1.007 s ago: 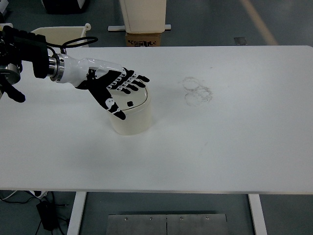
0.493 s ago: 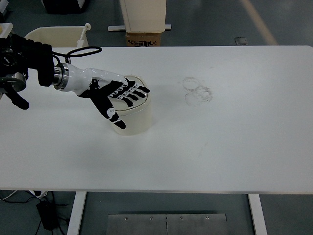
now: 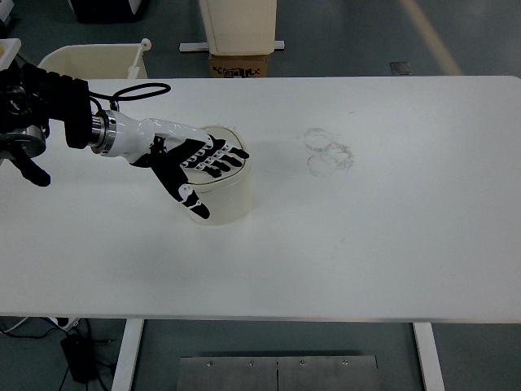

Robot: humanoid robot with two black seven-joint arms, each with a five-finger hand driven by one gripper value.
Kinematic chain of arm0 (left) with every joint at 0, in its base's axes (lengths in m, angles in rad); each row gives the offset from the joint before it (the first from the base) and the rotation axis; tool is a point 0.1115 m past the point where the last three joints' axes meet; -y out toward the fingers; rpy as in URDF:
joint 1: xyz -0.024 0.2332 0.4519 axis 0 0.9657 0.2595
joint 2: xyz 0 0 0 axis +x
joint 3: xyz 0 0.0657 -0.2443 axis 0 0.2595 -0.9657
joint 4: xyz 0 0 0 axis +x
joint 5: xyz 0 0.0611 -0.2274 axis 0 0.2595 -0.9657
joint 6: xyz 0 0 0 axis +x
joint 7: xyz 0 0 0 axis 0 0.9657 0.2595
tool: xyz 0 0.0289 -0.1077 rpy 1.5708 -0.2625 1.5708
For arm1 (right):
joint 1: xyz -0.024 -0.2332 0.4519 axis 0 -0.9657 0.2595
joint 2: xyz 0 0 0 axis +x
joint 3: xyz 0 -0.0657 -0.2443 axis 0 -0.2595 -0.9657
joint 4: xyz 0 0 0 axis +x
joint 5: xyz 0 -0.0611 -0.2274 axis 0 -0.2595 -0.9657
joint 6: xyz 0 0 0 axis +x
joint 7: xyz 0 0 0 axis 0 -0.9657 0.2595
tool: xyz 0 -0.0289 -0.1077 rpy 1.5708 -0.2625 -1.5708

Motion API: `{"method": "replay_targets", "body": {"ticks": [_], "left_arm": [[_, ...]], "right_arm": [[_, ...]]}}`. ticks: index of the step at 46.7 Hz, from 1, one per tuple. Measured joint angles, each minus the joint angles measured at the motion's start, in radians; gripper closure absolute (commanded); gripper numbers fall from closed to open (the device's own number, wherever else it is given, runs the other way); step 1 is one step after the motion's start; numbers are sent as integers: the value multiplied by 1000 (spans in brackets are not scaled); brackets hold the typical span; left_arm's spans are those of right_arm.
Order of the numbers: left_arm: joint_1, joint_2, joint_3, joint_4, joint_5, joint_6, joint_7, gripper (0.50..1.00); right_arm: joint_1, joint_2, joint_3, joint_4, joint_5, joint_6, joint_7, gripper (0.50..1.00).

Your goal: Open trash can

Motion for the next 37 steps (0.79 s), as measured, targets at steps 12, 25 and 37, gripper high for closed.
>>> {"method": "replay_targets", "body": {"ticks": [12, 25, 37], "left_arm": [[5, 3, -1, 1, 1, 6, 0, 500], [-65, 28, -71, 8, -52, 12, -11, 500], [-32, 61, -232, 41, -168, 30, -60, 500]], "right_arm": [[0, 0, 0, 0, 0, 0, 0, 507], [0, 0, 0, 0, 0, 0, 0, 507], [-1, 0, 0, 0, 0, 0, 0, 507]]}}
